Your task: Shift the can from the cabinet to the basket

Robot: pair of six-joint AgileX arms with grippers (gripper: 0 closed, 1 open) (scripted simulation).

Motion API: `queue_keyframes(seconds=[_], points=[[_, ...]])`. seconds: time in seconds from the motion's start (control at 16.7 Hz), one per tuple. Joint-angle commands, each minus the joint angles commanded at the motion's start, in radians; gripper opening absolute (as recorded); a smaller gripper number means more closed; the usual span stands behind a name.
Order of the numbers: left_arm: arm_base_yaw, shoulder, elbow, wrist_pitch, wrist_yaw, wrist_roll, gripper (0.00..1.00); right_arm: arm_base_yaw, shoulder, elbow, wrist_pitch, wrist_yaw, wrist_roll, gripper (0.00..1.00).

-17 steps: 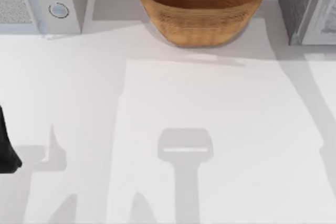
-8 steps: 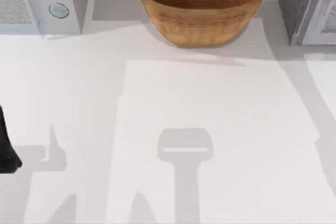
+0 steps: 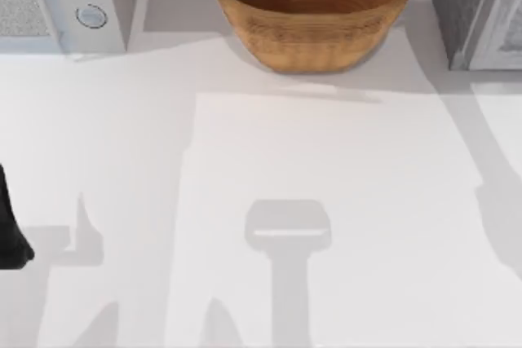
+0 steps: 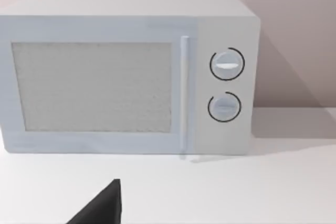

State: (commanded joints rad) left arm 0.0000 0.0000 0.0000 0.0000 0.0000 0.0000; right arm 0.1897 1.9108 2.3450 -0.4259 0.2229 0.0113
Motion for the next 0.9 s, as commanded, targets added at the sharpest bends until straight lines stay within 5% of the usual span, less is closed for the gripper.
queue_keyframes(seconds=[0.3, 0.9], points=[[0.000, 0.000, 0.000, 0.000, 0.000, 0.000, 1.00, -0.002, 0.009, 0.012, -0.003, -0.002, 0.000, 1.00], [0.000, 0.000, 0.000, 0.000, 0.000, 0.000, 1.00, -0.002, 0.009, 0.012, -0.003, -0.002, 0.000, 0.25]])
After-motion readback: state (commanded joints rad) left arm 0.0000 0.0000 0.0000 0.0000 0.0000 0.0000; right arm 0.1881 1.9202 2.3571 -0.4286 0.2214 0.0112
